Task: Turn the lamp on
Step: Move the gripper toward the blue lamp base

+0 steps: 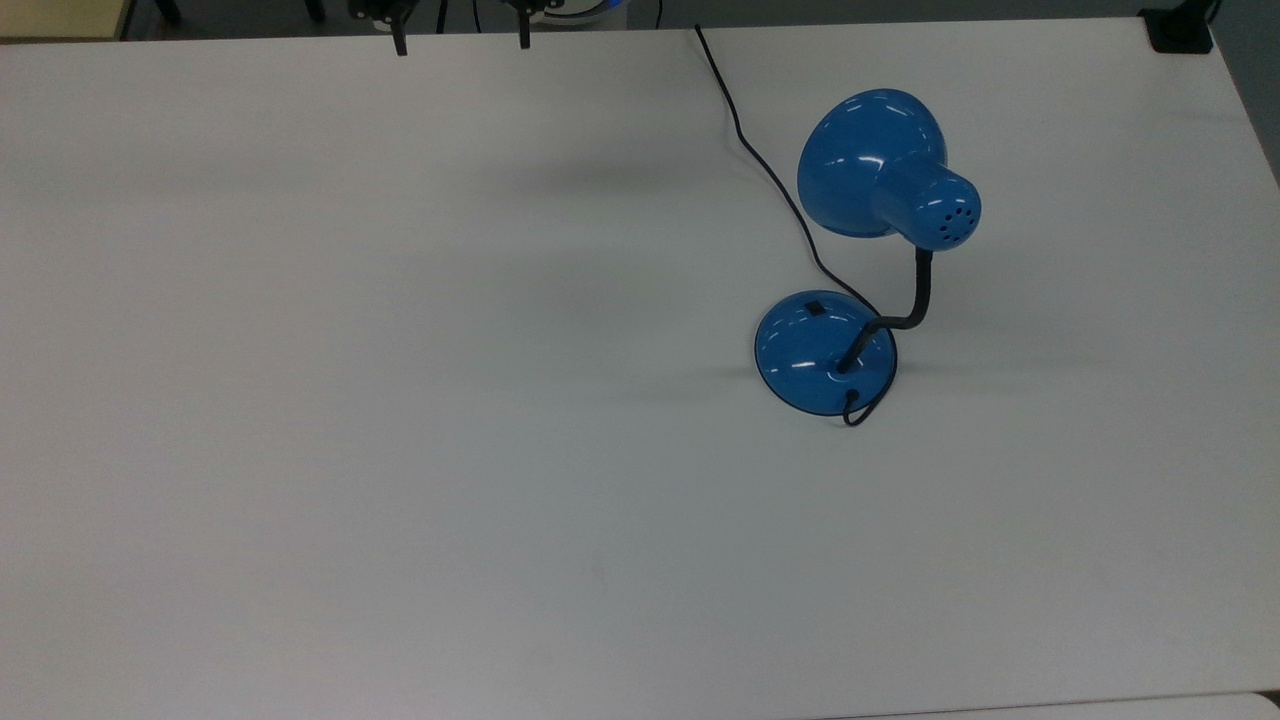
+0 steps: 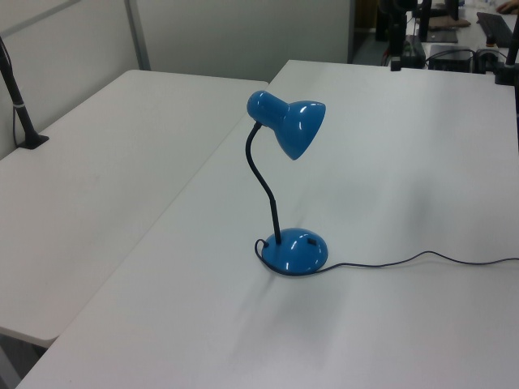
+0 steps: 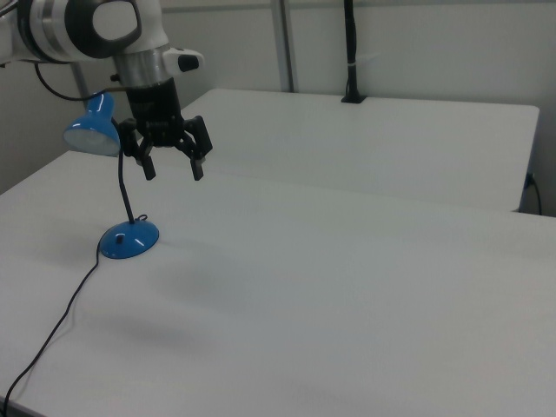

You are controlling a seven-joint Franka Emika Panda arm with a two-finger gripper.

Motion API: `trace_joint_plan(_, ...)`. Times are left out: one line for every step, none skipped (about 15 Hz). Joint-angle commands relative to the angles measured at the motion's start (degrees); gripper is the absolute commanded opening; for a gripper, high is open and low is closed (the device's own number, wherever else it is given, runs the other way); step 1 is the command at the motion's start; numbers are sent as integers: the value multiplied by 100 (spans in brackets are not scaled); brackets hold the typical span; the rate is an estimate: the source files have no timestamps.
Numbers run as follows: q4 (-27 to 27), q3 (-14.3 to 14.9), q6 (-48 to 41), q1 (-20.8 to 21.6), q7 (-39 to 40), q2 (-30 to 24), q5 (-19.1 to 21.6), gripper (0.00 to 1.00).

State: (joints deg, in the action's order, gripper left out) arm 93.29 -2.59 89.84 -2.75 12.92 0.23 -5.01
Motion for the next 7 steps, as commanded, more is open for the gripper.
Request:
trace_joint_plan(83, -39, -195, 20, 562, -41, 114, 100)
trace_joint_plan(101, -109, -195, 11, 562, -41, 97, 100)
trace_joint_plan(110, -127, -195, 2, 562, -41, 97, 100)
trace_joint_plan(119, -128, -203, 2, 571, -41, 97, 100)
trace_joint_plan(128, -145, -203, 2, 571, -41, 97, 100)
trace_joint_plan(154, -180, -203, -7, 563, -49, 97, 100)
trace_joint_plan(163, -215, -203, -15, 562, -49, 97, 100)
